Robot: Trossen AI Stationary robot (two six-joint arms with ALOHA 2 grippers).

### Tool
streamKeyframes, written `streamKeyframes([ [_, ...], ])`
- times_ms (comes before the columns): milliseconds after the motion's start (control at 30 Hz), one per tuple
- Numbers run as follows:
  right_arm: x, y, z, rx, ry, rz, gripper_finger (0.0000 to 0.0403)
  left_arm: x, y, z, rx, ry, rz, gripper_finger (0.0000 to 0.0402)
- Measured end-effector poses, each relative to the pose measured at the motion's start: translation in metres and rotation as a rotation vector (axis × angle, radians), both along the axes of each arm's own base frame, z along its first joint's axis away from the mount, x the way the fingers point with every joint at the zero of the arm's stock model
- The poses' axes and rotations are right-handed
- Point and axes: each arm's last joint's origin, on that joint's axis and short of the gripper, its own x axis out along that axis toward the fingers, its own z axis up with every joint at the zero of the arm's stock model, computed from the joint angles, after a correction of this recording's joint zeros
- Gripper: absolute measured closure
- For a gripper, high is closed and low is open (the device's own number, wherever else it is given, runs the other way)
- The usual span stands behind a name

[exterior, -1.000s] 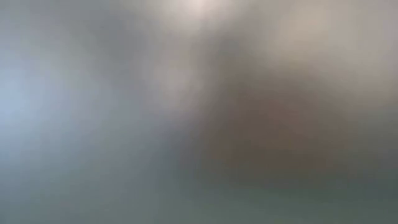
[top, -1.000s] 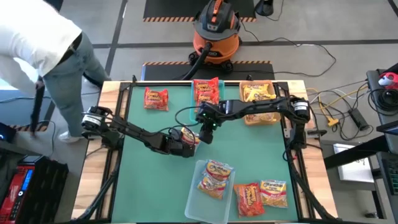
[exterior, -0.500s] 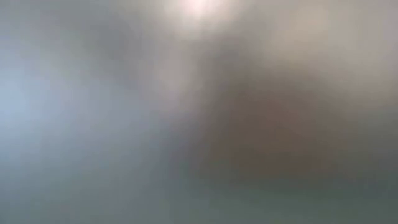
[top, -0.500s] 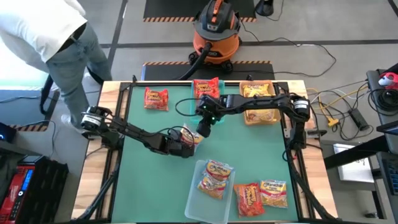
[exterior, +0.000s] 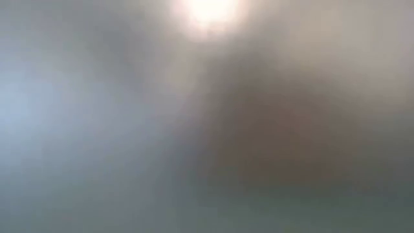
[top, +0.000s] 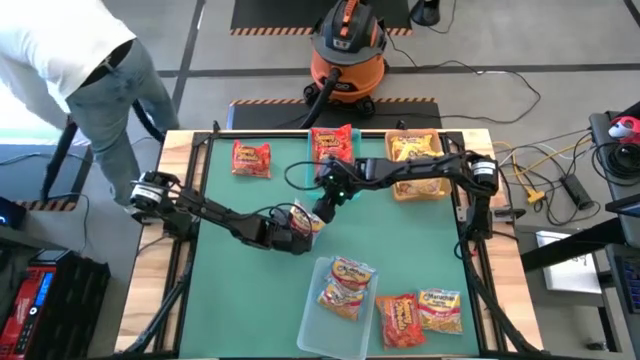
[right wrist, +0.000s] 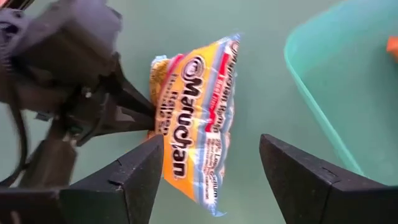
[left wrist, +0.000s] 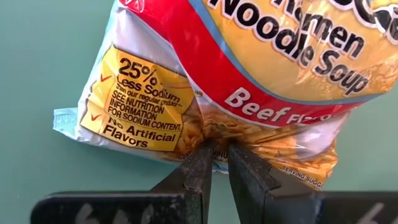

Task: Sort Maruchan noodles
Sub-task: Put the blue noodle pack into the transparent bin

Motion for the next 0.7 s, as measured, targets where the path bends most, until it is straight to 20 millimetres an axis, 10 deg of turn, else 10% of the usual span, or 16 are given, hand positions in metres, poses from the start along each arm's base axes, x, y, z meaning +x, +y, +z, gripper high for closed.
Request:
streamKeyframes([
  [700,0.024,0.014,-0.037,0.076,-0.038,-0.034,0.0149,-0.001,-0.002,0.0,-0.004,0.0,0.004,0.0365],
])
